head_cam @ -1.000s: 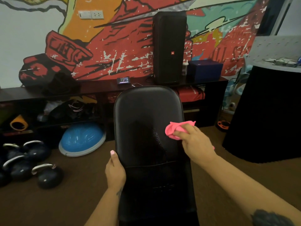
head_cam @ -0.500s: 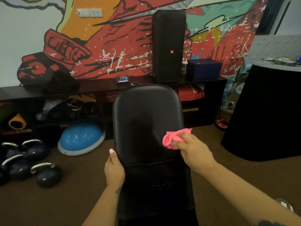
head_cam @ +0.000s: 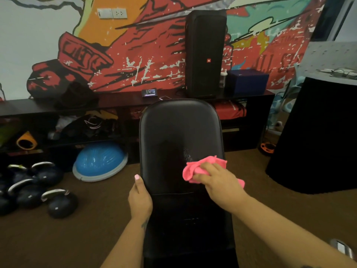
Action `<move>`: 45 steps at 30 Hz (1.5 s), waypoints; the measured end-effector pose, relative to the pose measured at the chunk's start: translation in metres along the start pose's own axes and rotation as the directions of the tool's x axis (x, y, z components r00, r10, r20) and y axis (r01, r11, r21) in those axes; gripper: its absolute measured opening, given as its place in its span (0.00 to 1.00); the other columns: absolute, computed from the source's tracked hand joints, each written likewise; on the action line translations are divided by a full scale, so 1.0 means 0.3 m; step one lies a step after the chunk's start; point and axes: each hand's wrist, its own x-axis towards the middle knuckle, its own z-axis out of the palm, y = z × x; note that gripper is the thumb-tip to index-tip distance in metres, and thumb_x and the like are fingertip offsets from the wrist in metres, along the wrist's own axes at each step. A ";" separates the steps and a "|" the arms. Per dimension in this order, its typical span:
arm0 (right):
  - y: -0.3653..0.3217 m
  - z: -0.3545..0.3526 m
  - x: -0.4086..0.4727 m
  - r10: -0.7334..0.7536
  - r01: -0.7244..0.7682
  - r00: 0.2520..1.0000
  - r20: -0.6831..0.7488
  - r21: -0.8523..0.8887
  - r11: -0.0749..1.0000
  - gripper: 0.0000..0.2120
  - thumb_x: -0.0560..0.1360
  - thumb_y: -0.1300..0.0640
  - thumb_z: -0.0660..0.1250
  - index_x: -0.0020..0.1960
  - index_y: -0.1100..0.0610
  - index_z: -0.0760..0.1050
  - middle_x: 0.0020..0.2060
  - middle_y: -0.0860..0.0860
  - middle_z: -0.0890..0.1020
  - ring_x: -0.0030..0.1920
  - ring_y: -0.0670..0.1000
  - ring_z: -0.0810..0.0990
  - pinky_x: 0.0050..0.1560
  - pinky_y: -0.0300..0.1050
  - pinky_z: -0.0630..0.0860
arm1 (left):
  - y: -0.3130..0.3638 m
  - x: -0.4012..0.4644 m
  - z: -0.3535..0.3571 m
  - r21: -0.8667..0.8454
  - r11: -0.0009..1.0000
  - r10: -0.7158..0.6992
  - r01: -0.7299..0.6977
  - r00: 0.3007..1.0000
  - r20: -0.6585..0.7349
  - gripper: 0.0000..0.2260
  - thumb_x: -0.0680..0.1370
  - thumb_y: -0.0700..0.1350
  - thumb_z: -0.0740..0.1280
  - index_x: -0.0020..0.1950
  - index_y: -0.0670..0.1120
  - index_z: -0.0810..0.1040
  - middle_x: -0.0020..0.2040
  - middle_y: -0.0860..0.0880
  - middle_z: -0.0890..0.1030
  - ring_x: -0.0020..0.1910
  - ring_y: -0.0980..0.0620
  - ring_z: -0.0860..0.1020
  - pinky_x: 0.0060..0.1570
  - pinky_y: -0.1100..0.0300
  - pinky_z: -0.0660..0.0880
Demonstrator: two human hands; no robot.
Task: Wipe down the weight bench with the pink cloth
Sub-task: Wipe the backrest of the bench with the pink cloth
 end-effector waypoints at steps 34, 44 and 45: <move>0.002 -0.018 0.083 0.003 -0.001 1.000 0.023 -0.059 0.998 0.16 0.66 0.58 0.56 0.44 0.50 0.82 0.44 0.52 0.79 0.43 0.56 0.78 0.36 0.50 0.78 | 0.019 -0.019 -0.015 -0.053 0.998 0.042 -0.041 0.999 0.033 0.20 0.82 0.58 0.48 0.51 0.47 0.74 0.42 0.54 0.75 0.50 0.53 0.73 0.51 0.57 0.66; -0.041 0.005 0.039 -0.154 0.162 0.981 0.118 -0.063 0.985 0.17 0.62 0.59 0.61 0.46 0.45 0.82 0.44 0.48 0.79 0.43 0.52 0.79 0.34 0.47 0.78 | 0.018 -0.017 -0.012 -0.031 0.999 0.042 -0.041 0.999 0.017 0.25 0.82 0.58 0.48 0.56 0.43 0.77 0.48 0.47 0.77 0.49 0.50 0.74 0.50 0.57 0.67; -0.018 -0.012 0.052 -0.121 0.128 0.989 0.083 -0.080 0.989 0.18 0.63 0.58 0.58 0.45 0.46 0.82 0.44 0.49 0.80 0.42 0.53 0.79 0.34 0.47 0.79 | 0.018 -0.017 -0.013 -0.029 0.999 0.035 -0.034 0.999 0.019 0.25 0.82 0.59 0.48 0.55 0.43 0.77 0.48 0.47 0.77 0.49 0.50 0.74 0.51 0.56 0.67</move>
